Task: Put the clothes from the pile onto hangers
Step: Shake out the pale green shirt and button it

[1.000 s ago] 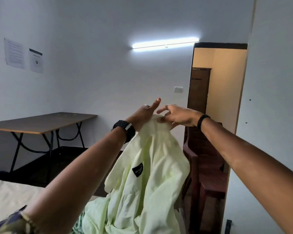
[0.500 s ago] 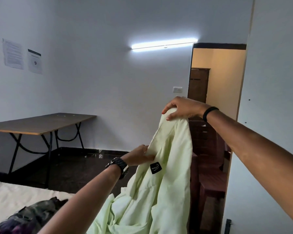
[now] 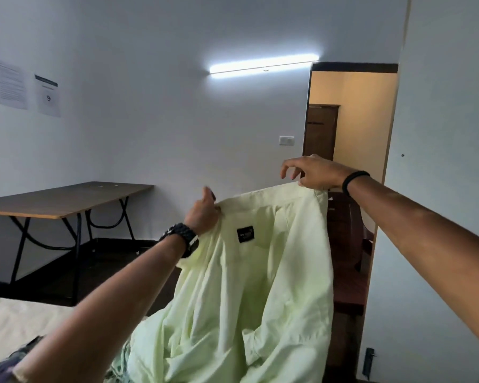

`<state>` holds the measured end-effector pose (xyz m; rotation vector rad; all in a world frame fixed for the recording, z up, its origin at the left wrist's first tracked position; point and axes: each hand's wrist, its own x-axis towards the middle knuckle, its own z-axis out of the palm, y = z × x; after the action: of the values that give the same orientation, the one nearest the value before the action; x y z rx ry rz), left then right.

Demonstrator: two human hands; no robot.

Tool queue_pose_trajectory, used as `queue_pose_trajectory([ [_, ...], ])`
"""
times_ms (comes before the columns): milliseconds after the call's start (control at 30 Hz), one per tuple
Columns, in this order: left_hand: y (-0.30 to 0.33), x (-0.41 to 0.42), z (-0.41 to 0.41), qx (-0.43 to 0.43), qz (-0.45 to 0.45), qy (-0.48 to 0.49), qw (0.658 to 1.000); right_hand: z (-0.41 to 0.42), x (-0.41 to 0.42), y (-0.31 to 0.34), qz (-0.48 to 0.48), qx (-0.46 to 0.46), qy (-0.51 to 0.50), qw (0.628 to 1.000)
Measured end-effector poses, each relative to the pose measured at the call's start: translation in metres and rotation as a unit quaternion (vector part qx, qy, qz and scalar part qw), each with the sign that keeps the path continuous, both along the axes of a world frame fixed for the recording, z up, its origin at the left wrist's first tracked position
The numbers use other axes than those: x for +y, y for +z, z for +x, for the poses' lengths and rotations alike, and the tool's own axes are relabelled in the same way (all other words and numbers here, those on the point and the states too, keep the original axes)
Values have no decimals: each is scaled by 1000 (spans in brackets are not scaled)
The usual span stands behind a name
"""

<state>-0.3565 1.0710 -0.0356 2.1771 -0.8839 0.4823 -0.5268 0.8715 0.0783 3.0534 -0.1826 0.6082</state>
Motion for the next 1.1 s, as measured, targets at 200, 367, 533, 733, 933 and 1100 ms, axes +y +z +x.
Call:
queue_pose_trajectory([
  [200,68,17,-19,-225,79,-56,970,-10,6,22,-24,25,-64,997],
  [367,99,6,-26,-271,98,-47,956,-12,16,60,-101,-159,-133,973],
  [533,93,-1,-35,-97,91,-74,988,-17,36,86,-124,-221,-152,955],
  [733,106,6,-29,-56,69,21,996,-38,31,89,-155,-208,-181,949],
  [933,163,5,-55,127,-142,-128,973,-45,41,95,-102,-237,-221,940],
  [1100,217,26,-75,193,-135,-321,917,-64,34,146,218,-116,-117,962],
])
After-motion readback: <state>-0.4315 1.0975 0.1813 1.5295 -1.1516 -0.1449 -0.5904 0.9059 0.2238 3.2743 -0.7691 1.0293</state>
